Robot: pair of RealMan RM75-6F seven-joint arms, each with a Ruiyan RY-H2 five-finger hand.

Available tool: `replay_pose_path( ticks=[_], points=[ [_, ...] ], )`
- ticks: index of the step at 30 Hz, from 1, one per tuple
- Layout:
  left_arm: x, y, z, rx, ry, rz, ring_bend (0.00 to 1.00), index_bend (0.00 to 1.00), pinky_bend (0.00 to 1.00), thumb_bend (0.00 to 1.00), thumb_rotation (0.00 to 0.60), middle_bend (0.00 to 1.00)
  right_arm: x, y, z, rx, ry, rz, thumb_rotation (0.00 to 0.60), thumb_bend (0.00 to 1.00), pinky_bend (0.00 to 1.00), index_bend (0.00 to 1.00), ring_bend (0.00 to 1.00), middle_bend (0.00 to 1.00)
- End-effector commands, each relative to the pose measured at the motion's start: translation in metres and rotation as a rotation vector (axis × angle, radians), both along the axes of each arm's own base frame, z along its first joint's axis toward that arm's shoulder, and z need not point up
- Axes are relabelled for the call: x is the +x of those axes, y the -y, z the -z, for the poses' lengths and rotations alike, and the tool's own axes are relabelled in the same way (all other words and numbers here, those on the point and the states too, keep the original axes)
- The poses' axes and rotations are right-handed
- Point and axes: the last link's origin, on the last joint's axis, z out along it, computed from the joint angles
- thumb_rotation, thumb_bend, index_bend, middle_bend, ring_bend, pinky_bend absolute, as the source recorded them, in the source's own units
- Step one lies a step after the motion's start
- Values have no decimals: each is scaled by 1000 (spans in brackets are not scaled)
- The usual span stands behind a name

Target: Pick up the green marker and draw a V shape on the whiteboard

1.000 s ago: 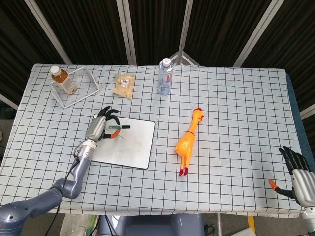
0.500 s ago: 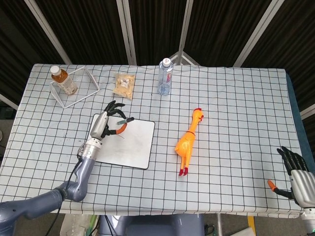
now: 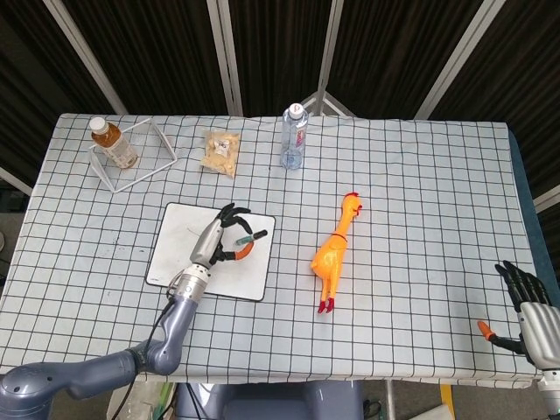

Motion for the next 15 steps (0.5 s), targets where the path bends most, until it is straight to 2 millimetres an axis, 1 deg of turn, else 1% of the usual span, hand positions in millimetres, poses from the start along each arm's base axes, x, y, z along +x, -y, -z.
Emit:
replay_pose_path(
  ticks=[1,7,15],
  points=[
    [1,1,3,-3,-5,-2,4,734,0,611,600,196,0,0,0,1,2,1,600,265,0,0,0,0],
    [0,0,5,-3,-10,-11,11,735,0,611,600,196,0,0,0,1,5,-2,600,265,0,0,0,0],
    [-8,2,7,-15,-36,-17,13,735,0,611,600,196,2,1,-1,-1,6,-4,600,265,0,0,0,0]
  ],
)
